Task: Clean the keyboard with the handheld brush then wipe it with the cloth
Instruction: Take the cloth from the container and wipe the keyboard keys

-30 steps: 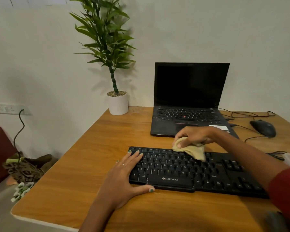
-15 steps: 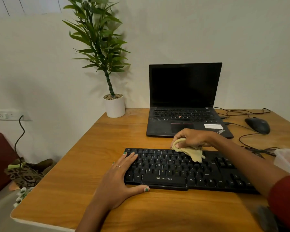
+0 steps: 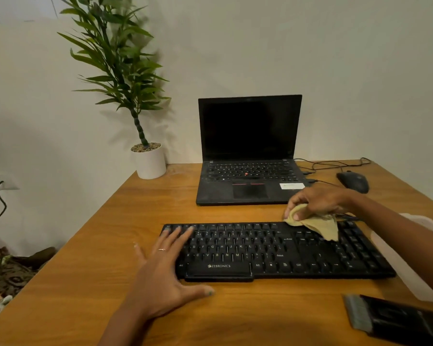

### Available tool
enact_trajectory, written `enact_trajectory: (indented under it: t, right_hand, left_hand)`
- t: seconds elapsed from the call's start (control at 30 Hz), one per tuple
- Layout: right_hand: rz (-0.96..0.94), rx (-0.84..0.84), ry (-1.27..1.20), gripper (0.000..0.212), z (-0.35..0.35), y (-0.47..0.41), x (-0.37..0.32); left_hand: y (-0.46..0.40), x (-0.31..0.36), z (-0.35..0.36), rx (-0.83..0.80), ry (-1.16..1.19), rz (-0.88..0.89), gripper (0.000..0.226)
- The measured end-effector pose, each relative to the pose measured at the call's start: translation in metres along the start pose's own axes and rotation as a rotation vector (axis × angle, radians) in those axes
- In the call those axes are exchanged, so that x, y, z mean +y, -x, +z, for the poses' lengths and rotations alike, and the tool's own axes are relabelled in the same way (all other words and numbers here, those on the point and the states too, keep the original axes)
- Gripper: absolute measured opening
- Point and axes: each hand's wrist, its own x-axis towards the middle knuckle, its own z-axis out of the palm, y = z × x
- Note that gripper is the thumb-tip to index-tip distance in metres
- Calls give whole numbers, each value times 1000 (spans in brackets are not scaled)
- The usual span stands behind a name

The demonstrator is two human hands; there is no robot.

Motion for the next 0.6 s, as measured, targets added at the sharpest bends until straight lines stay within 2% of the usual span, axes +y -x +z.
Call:
enact_trajectory:
  t: [0.1,0.23,0.33,0.47,0.6]
  right_hand:
    - [-80,50,-45,20,17,-12,-9]
    - [-145,82,-11,21,23,-15,-7]
    - [-99,64,72,21,6,1,7]
    - [-52,62,174,22,-11,18,19]
    - [-107,103,49,20,11,3,7]
  left_hand:
    - [-9,60,13,9,-120,122,115]
    - [-31,117,44,-106,-169,259,106]
    - [-40,118,57,-93,-164,203,97]
    - [-42,114,60,-133,-214,152,96]
    - [-43,114,60,-130,-225,148,100]
